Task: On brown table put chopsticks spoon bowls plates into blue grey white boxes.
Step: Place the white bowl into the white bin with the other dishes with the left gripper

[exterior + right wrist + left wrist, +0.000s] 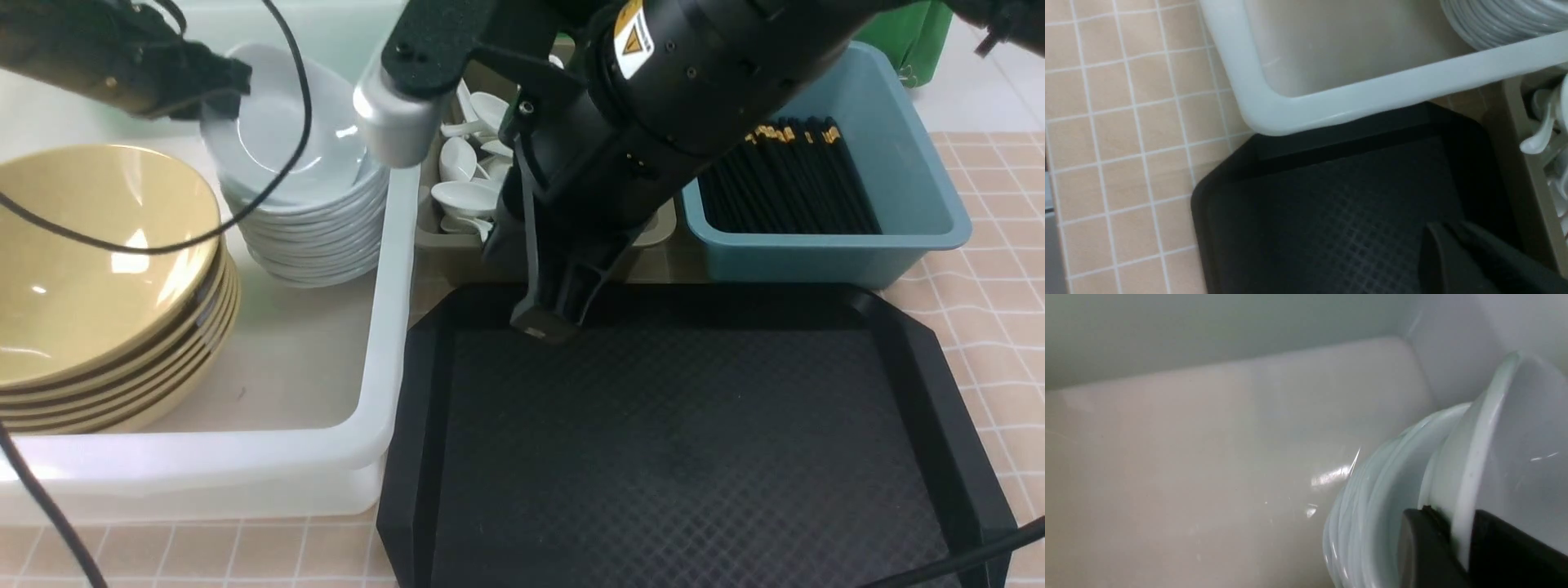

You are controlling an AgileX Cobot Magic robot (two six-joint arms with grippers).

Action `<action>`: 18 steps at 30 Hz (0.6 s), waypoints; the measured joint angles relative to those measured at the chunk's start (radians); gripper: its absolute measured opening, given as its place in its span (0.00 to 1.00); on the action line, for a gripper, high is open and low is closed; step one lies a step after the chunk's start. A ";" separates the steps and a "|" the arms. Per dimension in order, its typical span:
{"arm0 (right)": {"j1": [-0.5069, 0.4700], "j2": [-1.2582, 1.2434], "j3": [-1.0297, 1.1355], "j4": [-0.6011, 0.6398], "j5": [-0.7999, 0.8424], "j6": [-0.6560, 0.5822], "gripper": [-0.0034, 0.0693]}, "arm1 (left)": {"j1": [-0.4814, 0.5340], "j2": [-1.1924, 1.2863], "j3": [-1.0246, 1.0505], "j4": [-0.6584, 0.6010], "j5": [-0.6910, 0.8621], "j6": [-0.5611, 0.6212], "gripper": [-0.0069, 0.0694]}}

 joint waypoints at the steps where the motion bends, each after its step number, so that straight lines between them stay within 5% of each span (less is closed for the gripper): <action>1: 0.000 0.000 0.000 -0.007 0.000 0.000 0.11 | 0.000 0.011 0.000 0.005 0.007 0.005 0.32; 10: 0.000 0.000 0.000 -0.028 0.024 0.000 0.11 | 0.000 0.013 -0.022 0.041 0.042 0.011 0.79; 18: 0.000 0.000 0.000 -0.100 0.082 0.057 0.12 | -0.003 -0.129 -0.128 0.069 0.167 -0.039 0.80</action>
